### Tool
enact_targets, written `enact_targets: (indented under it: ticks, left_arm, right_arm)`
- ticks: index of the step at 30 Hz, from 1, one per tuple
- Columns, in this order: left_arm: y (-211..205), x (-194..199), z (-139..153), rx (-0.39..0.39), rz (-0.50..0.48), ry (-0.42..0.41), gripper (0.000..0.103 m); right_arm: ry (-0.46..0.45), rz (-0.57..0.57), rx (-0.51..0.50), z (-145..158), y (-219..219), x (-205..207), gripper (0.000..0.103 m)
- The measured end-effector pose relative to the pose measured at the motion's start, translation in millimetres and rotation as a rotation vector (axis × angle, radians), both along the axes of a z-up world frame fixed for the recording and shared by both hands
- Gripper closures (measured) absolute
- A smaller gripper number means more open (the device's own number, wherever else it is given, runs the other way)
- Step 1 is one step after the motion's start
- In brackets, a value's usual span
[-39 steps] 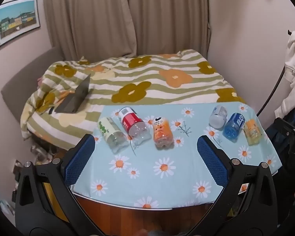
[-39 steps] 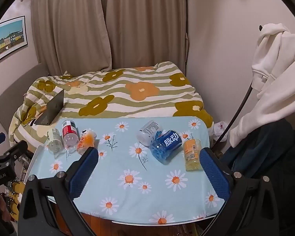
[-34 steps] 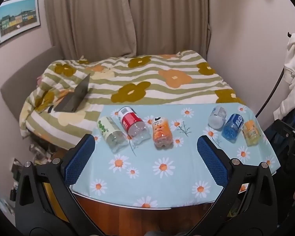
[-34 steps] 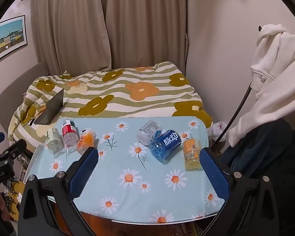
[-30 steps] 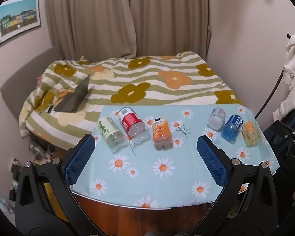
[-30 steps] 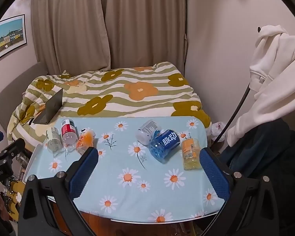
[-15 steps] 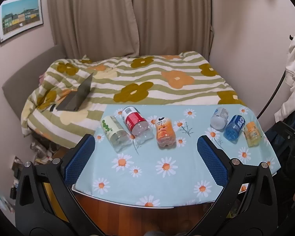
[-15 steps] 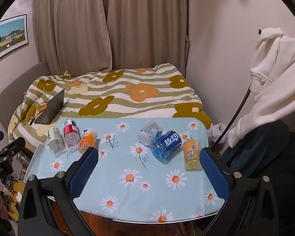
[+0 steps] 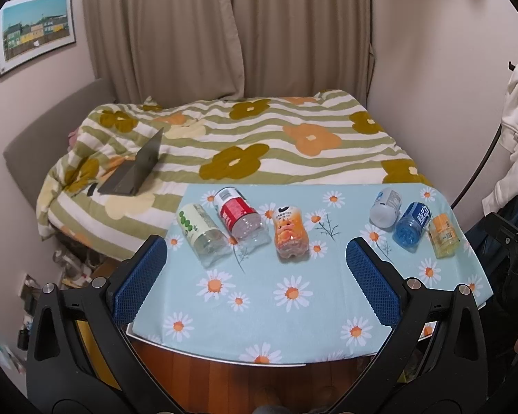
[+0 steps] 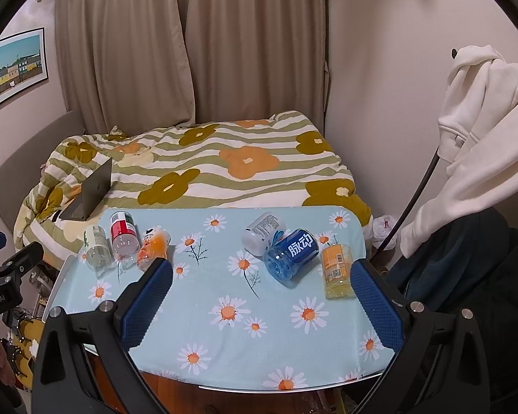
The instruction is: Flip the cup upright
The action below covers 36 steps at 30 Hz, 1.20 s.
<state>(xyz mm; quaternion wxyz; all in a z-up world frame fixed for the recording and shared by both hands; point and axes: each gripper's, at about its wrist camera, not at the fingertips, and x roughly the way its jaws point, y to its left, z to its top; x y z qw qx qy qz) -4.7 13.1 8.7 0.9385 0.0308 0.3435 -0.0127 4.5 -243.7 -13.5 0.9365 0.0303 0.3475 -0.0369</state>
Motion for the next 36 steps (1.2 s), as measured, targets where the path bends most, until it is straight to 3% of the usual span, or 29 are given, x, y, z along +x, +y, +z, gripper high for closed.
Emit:
enact_targets:
  ticks: [36]
  left_arm:
    - [1.8,0.0,-0.6,0.000,-0.002,0.000,0.000]
  right_arm:
    - [-0.011,0.001,0.015,7.4,4.3,1.8,0.000]
